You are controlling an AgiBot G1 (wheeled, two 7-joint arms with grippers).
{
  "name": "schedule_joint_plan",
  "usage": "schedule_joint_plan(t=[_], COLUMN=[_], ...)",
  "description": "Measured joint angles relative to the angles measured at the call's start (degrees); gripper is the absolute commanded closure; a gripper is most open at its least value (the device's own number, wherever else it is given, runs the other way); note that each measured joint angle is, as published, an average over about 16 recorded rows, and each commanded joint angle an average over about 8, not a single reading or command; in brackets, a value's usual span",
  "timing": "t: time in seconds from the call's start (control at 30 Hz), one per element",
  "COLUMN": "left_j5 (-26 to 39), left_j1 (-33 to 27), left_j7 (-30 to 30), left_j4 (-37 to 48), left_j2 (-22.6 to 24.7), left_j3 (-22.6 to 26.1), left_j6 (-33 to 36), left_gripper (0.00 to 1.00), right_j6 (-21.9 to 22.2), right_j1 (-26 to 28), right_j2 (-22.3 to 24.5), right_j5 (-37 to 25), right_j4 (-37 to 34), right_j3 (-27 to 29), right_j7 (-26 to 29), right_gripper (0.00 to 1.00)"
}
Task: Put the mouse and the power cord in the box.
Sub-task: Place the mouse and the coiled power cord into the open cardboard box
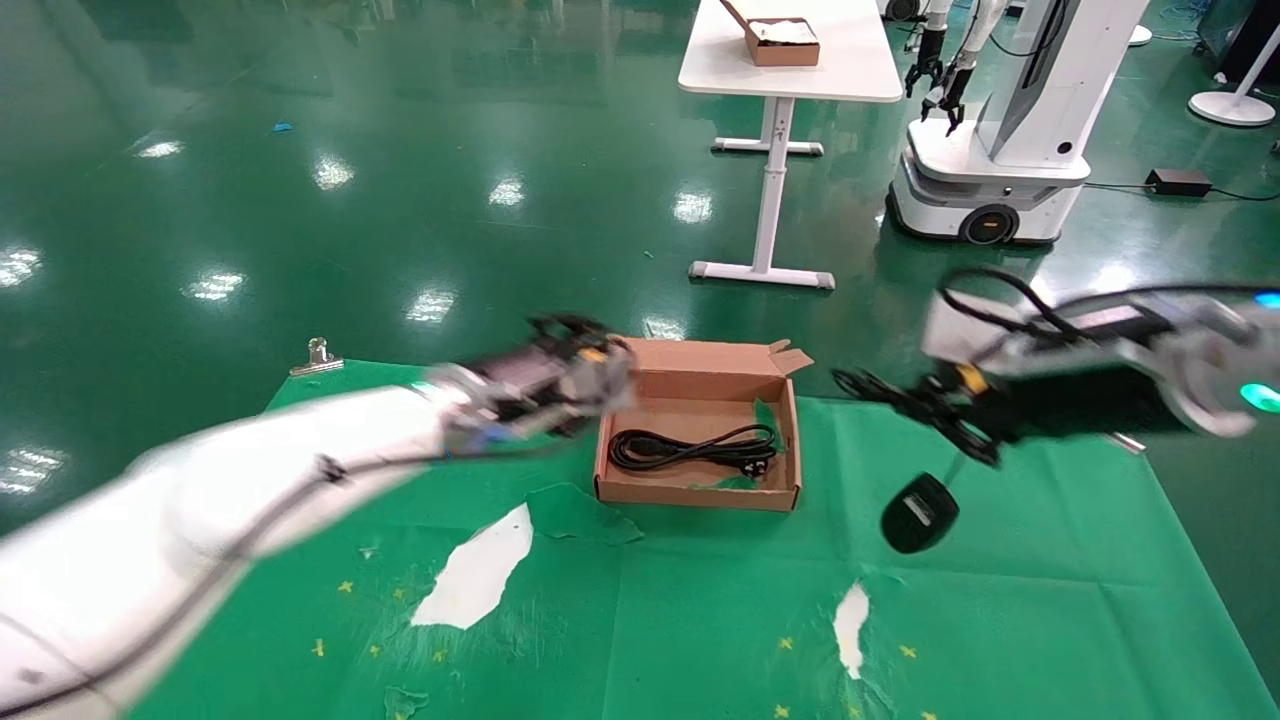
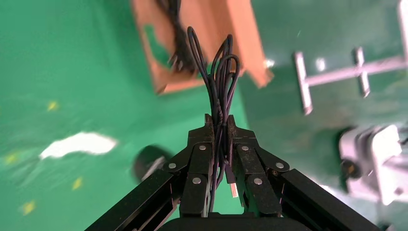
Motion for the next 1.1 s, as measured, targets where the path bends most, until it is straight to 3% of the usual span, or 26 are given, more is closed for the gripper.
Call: schedule_joint_plan(t=[0.23, 0.57, 0.77, 0.97, 1.0, 1.1], left_j5=[-3.80, -5.44, -5.40, -5.36, -5.36, -5.36], left_j1=[-1.42, -1.78, -1.74, -1.73, -1.74, -1.75], left_j7=[0.41, 0.41, 0.31, 0.22, 0.21, 0.17], left_j4=[-0.78, -1.92, -2.07, -2.12, -2.13, -2.14], left_j2=[-6.70, -10.66, -10.74, -10.77, -10.78, -10.82], left_j3=[-2.43, -3.48, -3.47, -3.44, -3.44, -3.44], left_j6=[2.81, 4.63, 4.62, 4.61, 4.61, 4.62], left_gripper=[0.00, 0.00, 0.00, 0.00, 0.00, 0.00], right_j6=[5.48, 19.97, 26.97, 29.74, 30.05, 30.89], right_j1=[4.31, 6.95, 5.20, 2.36, 1.98, 1.06], right_j2=[-10.51, -24.42, -27.75, -27.98, -27.99, -27.99], right_j5=[0.31, 3.35, 7.90, 13.20, 13.94, 15.75], right_j4=[-14.70, -34.16, -38.51, -40.07, -40.54, -42.02], right_j3=[-1.01, -2.28, -4.72, -8.04, -8.53, -9.71], right_j7=[-11.65, -26.63, -29.17, -27.32, -26.81, -25.30], right_gripper=[1.00, 1.00, 1.00, 1.00, 0.94, 0.57])
